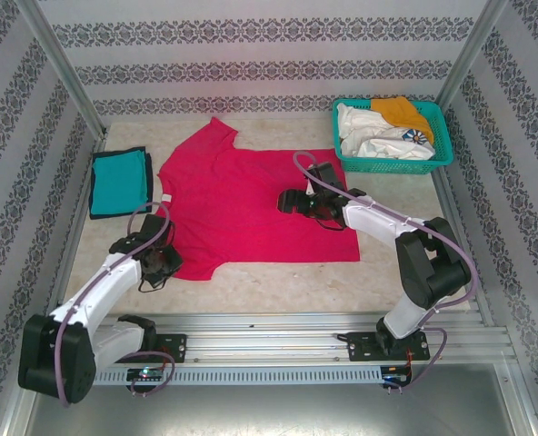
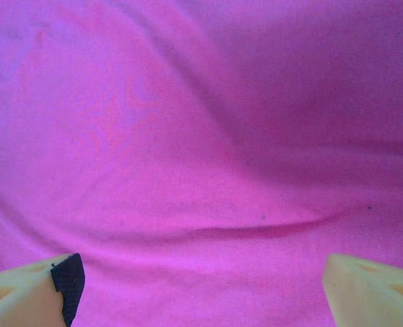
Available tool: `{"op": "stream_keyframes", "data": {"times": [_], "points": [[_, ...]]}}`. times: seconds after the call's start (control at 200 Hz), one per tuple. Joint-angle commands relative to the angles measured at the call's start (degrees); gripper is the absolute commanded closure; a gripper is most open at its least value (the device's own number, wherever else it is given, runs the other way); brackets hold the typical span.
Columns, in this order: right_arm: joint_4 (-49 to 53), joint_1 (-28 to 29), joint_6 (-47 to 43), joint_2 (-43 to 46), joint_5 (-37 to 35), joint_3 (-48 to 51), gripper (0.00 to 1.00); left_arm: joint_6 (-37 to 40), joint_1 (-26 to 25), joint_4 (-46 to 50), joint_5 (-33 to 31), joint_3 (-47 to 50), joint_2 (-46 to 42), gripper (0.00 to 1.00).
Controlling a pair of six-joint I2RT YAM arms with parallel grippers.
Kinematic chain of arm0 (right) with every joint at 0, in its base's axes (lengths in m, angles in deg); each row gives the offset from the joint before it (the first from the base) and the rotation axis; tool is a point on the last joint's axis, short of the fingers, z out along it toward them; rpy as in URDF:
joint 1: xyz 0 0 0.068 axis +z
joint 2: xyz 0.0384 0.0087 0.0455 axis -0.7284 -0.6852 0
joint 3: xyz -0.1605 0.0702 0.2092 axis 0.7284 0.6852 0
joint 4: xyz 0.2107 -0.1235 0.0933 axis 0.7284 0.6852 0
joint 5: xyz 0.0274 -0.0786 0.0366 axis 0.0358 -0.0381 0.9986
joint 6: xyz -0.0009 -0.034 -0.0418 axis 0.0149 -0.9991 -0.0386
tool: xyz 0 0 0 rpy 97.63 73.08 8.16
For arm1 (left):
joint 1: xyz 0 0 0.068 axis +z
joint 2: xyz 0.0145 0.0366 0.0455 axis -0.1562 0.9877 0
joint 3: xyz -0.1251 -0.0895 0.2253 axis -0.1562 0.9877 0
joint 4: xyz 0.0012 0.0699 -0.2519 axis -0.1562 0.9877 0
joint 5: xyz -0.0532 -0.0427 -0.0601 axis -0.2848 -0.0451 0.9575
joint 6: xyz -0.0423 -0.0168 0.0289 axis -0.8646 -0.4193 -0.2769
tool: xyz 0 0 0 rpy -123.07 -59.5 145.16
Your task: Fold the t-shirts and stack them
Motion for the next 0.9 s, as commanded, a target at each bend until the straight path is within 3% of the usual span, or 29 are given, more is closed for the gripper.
{"op": "stream_keyframes", "data": {"times": [0.0, 0.405, 0.624, 0.894], "points": [[0.3, 0.1, -0.8, 0.0, -0.9, -0.2, 0.1, 1.7, -0.2, -6.3, -0.1, 0.9, 3.2, 1.0], [0.8, -1.1, -0.8, -0.2, 0.0, -0.6, 0.1, -4.1, -0.1, -4.3, 3.6, 6.3, 8.5, 1.0], [0.4, -2.4, -0.6, -0.9, 0.8, -1.5, 0.1, -13.7, -1.0, 3.0, 8.7, 11.7, 1.8, 1.0], [-0.9, -4.0, -0.3, -2.9, 2.6, -2.2, 0.1, -17.6, -1.7, 14.3, 11.3, 13.6, -7.3, 1.0]]}}
